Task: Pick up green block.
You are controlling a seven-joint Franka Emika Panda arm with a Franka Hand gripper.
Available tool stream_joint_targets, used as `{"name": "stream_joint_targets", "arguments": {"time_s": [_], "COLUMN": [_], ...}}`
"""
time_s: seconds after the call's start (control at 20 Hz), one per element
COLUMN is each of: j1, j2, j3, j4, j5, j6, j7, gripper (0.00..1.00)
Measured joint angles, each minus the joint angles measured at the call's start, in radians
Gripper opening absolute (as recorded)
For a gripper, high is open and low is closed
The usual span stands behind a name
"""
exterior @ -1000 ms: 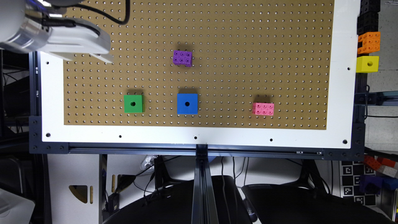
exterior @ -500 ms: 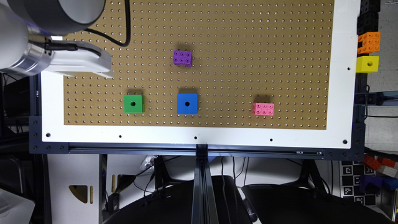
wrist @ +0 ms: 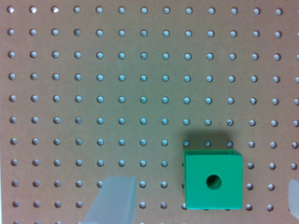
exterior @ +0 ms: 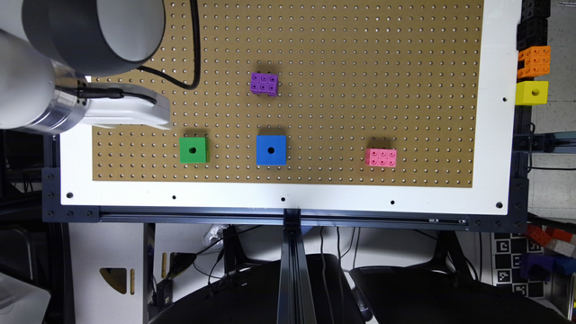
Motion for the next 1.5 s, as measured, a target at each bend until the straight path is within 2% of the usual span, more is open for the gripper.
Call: {"name": "stream_joint_targets", "arguments": {"time_s": [0.25, 0.4, 0.55, 0.7, 1.0, 1.2, 1.5], "j1": [0.000, 0.000, 0.000, 0.002, 0.002, 0.006, 0.008], "j2": [0.018, 0.059, 0.073, 0.079, 0.119, 0.126, 0.205], "j3": [0.002, 0.002, 0.003, 0.009, 0.015, 0.031, 0.032], "j4": [0.000, 0.000, 0.000, 0.001, 0.001, 0.004, 0.007], "j5": [0.0000, 0.0000, 0.0000, 0.0000, -0.0005, -0.0029, -0.0045], "j6": [0.005, 0.037, 0.047, 0.048, 0.084, 0.090, 0.175], "j7": [0.000, 0.000, 0.001, 0.006, 0.012, 0.033, 0.037], "gripper": [1.00, 1.00, 1.00, 1.00, 1.00, 1.00, 1.00]}}
